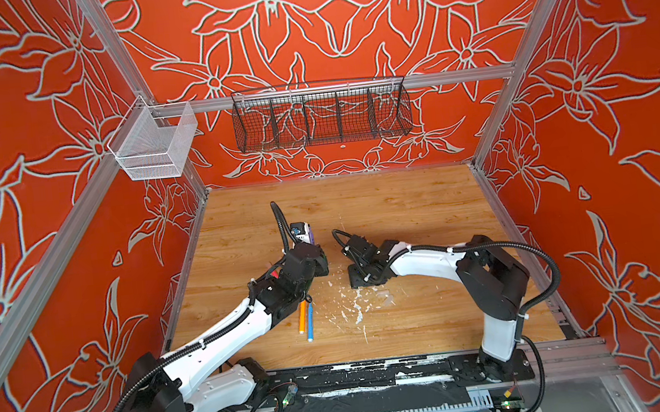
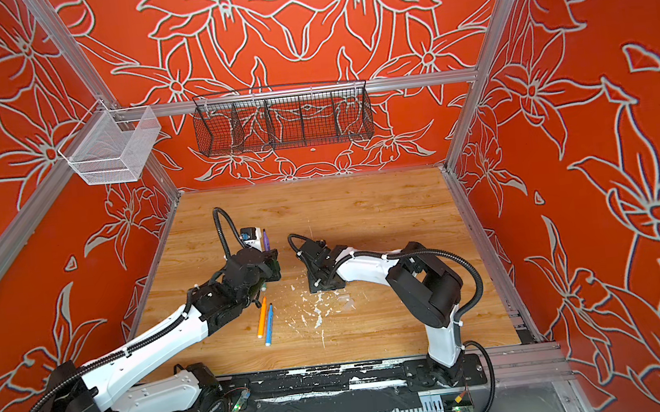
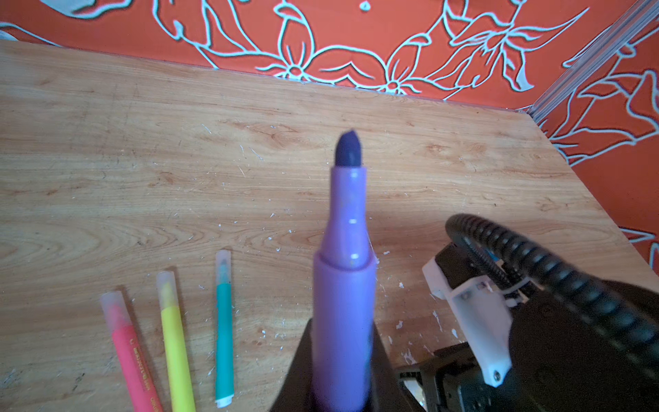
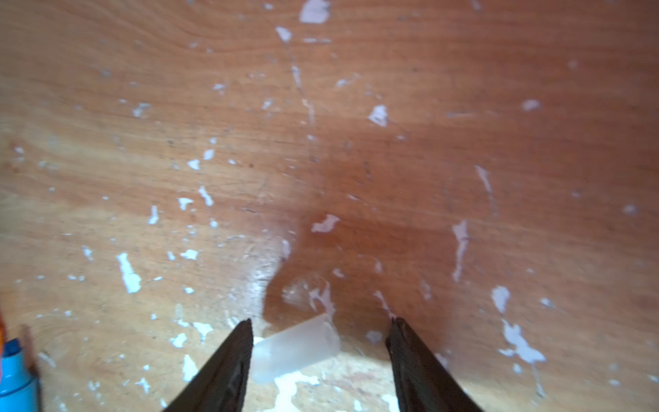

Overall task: Insert the pens into the pen caps
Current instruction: 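Close the right gripper on a translucent cap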

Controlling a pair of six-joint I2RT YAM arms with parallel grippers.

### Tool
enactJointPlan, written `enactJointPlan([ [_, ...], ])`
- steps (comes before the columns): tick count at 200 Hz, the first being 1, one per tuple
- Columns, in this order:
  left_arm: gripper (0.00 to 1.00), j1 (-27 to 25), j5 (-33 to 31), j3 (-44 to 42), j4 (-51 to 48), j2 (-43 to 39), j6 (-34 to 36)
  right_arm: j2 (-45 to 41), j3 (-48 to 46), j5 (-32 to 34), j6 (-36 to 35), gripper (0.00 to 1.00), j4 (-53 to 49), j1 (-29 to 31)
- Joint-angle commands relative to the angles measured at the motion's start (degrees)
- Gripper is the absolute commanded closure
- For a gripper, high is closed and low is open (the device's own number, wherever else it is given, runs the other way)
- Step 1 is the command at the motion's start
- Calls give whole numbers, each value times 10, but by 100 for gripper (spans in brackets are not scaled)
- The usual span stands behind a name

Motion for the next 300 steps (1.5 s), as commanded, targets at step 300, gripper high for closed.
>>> enactJointPlan([
  [300, 100, 1, 4, -2, 2, -31, -2, 15, 5, -9, 7, 72, -41, 10],
])
